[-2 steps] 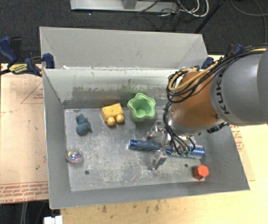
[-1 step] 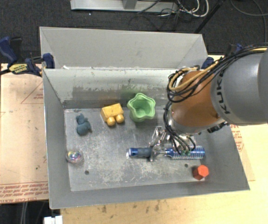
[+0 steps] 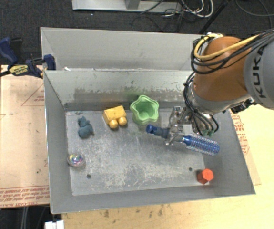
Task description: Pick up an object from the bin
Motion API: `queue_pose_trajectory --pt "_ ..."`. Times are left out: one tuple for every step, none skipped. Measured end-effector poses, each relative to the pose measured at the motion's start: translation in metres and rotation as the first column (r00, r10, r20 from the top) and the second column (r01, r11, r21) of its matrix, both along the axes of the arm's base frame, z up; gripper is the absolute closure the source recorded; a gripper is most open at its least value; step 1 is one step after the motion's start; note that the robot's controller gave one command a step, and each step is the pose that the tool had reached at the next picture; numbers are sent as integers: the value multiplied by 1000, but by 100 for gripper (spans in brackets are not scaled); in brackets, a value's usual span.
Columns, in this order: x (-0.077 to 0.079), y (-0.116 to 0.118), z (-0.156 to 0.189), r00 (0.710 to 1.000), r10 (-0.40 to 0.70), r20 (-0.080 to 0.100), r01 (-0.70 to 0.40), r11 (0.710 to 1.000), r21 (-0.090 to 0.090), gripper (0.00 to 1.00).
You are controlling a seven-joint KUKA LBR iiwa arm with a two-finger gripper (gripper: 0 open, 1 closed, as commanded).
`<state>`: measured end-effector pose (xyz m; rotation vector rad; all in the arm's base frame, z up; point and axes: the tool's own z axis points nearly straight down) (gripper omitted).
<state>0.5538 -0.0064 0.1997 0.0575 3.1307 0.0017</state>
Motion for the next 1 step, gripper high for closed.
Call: queue_pose_trajectory --pt "-5 -61 57 950 313 -5 -313 950 -4 100"
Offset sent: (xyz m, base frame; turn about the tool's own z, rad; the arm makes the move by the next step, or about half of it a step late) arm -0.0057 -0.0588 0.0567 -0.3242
